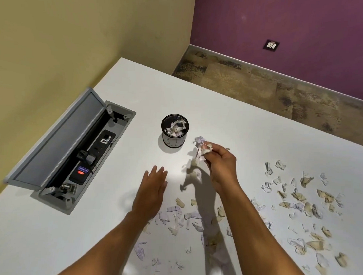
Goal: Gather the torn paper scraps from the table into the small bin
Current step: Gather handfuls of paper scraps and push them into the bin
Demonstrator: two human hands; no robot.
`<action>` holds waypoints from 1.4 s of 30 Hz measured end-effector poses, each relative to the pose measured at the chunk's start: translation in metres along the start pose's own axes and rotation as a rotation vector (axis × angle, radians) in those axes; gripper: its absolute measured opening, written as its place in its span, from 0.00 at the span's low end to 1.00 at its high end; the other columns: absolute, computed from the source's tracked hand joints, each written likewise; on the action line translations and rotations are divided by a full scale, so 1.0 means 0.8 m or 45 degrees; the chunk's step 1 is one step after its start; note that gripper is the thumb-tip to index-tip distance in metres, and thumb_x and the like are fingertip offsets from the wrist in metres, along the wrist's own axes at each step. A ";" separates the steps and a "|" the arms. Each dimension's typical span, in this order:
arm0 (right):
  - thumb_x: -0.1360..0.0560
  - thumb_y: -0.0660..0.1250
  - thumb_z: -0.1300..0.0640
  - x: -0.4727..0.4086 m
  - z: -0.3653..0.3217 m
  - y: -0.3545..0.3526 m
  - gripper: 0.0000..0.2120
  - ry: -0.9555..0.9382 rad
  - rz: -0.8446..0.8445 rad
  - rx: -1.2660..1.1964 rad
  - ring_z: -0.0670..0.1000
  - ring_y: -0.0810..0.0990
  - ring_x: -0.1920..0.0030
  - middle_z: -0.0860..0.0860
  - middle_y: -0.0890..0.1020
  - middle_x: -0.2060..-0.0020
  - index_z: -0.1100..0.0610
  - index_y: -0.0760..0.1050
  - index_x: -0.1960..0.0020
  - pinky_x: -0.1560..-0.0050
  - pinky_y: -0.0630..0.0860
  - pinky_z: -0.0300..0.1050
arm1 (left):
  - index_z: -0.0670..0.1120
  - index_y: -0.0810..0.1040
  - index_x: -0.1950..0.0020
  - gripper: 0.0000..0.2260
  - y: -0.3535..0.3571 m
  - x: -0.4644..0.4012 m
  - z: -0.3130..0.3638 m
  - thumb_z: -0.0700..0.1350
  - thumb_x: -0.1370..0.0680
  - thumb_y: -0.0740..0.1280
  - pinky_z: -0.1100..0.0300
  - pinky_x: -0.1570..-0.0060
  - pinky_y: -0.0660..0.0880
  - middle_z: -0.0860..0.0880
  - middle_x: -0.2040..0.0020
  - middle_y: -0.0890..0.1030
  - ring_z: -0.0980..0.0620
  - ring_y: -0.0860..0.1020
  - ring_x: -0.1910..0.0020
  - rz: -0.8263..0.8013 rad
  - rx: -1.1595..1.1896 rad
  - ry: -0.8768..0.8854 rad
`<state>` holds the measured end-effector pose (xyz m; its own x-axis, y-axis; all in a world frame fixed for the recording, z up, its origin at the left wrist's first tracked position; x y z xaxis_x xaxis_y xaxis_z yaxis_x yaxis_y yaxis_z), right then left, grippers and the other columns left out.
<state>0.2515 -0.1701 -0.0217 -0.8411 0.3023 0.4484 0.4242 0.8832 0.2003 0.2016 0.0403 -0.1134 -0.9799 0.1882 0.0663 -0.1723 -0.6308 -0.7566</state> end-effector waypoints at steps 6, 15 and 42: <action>0.30 0.73 0.67 -0.048 -0.030 0.051 0.10 -0.155 -0.051 0.295 0.46 0.84 0.61 0.50 0.86 0.63 0.53 0.84 0.61 0.55 0.79 0.42 | 0.48 0.59 0.22 0.21 0.027 0.005 -0.018 0.50 0.15 0.49 0.51 0.22 0.47 0.52 0.21 0.56 0.55 0.49 0.21 -0.082 -0.301 0.112; 0.28 0.71 0.61 -0.093 -0.049 0.125 0.03 -0.463 -0.089 1.211 0.51 0.77 0.59 0.51 0.82 0.64 0.56 0.84 0.57 0.62 0.66 0.35 | 0.45 0.63 0.23 0.22 0.032 0.004 -0.020 0.50 0.16 0.49 0.47 0.24 0.53 0.49 0.22 0.61 0.51 0.54 0.21 -0.035 -0.326 0.140; 0.28 0.70 0.64 -0.100 -0.042 0.186 0.09 -0.392 -0.722 1.975 0.57 0.79 0.45 0.57 0.78 0.43 0.54 0.83 0.51 0.47 0.78 0.47 | 0.45 0.62 0.23 0.22 0.033 0.004 -0.019 0.50 0.16 0.47 0.50 0.23 0.49 0.49 0.22 0.60 0.52 0.52 0.21 -0.036 -0.378 0.134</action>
<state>0.3932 -0.0751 0.0013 -0.8705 -0.2680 0.4128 -0.4859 0.3350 -0.8073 0.1952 0.0355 -0.1428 -0.9566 0.2894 0.0342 -0.1475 -0.3797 -0.9133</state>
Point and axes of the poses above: each hand's wrist, its own x-axis away from the middle knuckle, its own y-axis out of the palm, z = x × y, the point moved 5 cm from there along -x, towards the middle knuckle
